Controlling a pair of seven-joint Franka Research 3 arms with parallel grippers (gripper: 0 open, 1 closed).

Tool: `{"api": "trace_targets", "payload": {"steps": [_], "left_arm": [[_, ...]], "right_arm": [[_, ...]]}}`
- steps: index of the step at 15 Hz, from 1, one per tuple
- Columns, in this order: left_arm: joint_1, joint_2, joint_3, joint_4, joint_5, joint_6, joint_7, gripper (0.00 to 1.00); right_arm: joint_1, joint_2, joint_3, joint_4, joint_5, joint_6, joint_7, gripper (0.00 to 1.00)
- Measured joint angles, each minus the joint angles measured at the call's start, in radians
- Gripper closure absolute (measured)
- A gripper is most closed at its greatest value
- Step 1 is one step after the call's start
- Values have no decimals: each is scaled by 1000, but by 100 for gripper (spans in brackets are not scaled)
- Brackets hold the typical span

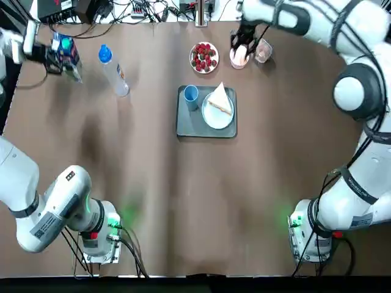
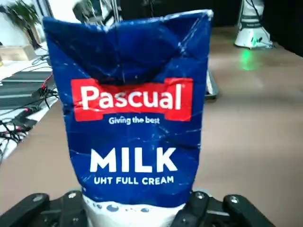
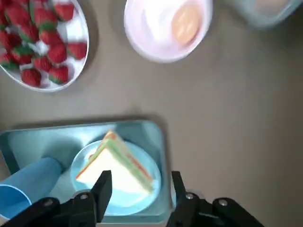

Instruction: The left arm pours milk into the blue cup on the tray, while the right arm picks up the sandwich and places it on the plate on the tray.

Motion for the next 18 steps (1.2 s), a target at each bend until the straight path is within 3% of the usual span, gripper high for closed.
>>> {"api": "trace_targets", "payload": {"steps": [3,8,11,15,16,18], "left_arm": [[-127,-228,-3,-2,49,-2,-190,43],[-304,-433,-3,-35,134,-2,-499,44],[-429,-488,-2,-68,219,31,-673,44],[-653,-492,-3,-99,379,159,-923,44],[-705,-492,-3,-116,420,201,-963,44],[-797,-489,-3,-152,494,291,-1018,44]], "right_arm": [[-147,-102,-5,6,-1,-70,-234,40],[-289,-191,-8,6,-22,-144,-403,34],[-336,-237,-8,6,-25,-167,-466,34],[-364,-322,-10,6,-25,-235,-496,34],[-352,-346,-24,6,-24,-263,-496,34],[-278,-401,-108,6,-21,-305,-497,34]]}}
